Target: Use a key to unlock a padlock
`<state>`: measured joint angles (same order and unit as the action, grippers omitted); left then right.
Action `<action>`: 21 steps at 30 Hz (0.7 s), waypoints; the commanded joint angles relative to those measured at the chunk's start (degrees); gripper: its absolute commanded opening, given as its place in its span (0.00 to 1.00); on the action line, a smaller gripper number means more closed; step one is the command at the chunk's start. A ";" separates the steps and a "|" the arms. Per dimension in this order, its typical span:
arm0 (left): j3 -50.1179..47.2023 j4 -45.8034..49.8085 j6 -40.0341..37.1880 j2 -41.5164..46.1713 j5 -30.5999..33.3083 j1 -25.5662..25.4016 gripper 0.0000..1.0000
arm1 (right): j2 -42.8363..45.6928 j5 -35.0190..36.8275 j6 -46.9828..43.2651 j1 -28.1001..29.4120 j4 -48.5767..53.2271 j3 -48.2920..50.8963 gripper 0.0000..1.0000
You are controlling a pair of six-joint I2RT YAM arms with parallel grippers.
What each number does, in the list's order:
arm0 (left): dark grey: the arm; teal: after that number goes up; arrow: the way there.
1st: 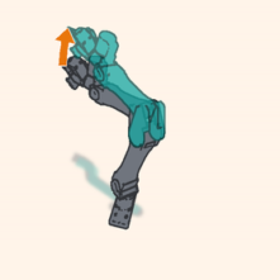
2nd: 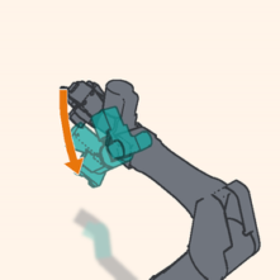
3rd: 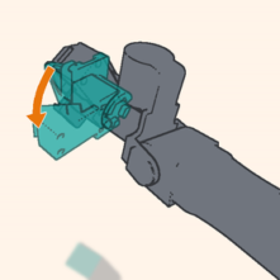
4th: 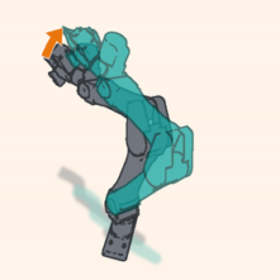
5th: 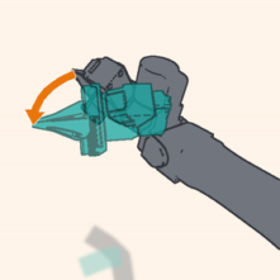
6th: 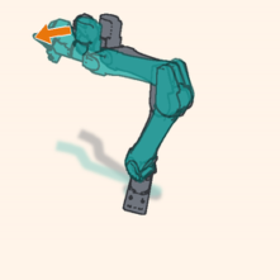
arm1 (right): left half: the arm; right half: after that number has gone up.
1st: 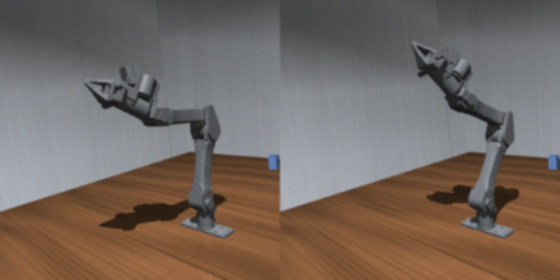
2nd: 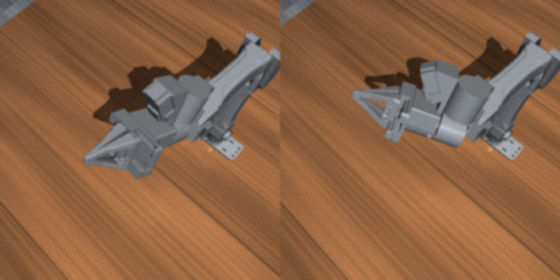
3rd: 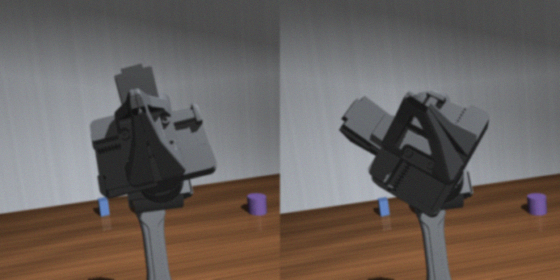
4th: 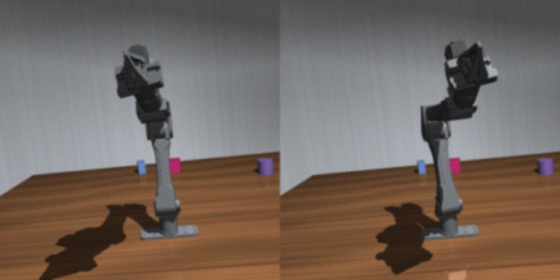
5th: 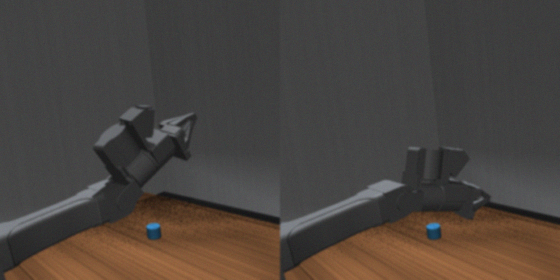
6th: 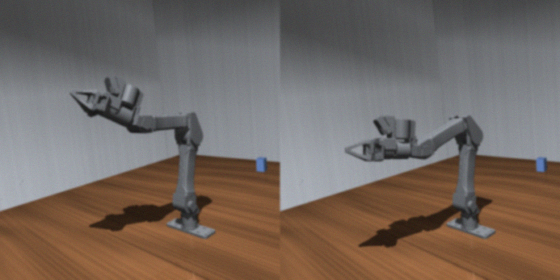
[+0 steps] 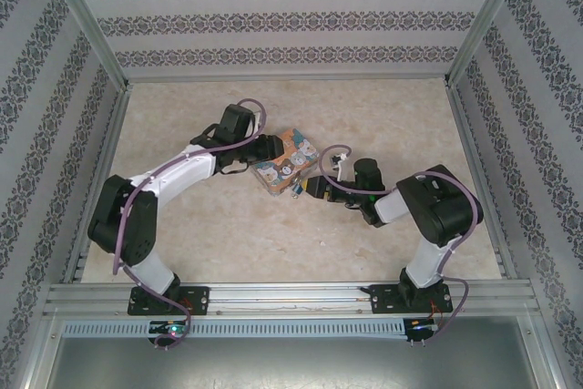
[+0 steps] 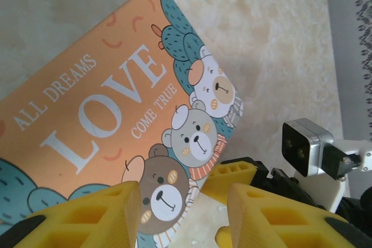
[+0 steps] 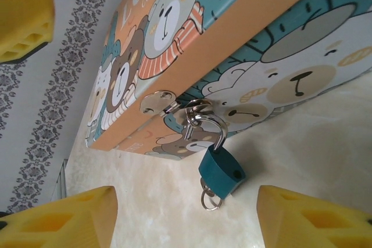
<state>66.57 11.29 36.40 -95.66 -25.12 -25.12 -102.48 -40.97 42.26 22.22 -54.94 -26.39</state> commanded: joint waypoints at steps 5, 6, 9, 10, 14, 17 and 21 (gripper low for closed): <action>2.64 3.88 -3.28 -3.76 -1.01 -0.47 0.42 | -4.63 1.48 1.80 1.16 -5.39 -2.64 0.54; 2.86 4.31 -3.63 -4.11 -0.94 -0.50 0.42 | -5.13 1.72 1.91 1.24 -5.69 -2.70 0.53; 3.35 5.66 -4.44 -4.91 -0.58 -0.46 0.42 | -6.10 2.08 2.28 1.42 -6.47 -3.01 0.51; 3.32 5.83 -4.54 -5.20 -0.58 -0.46 0.42 | -6.33 2.21 2.23 1.50 -6.50 -3.13 0.50; 2.71 5.50 -4.34 -5.92 -0.81 -0.46 0.42 | -7.49 2.50 2.43 1.57 -6.84 -3.65 0.46; 2.27 5.06 -4.02 -6.46 -0.98 -0.47 0.42 | -8.38 2.39 2.56 1.61 -6.85 -4.16 0.44; 1.83 4.37 -3.63 -6.65 -1.03 -0.48 0.42 | -9.37 2.29 2.63 1.69 -6.85 -4.64 0.40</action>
<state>68.40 14.63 33.39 -101.45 -25.50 -25.12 -110.26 -39.22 44.86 23.16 -60.64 -30.15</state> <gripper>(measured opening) 0.417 0.406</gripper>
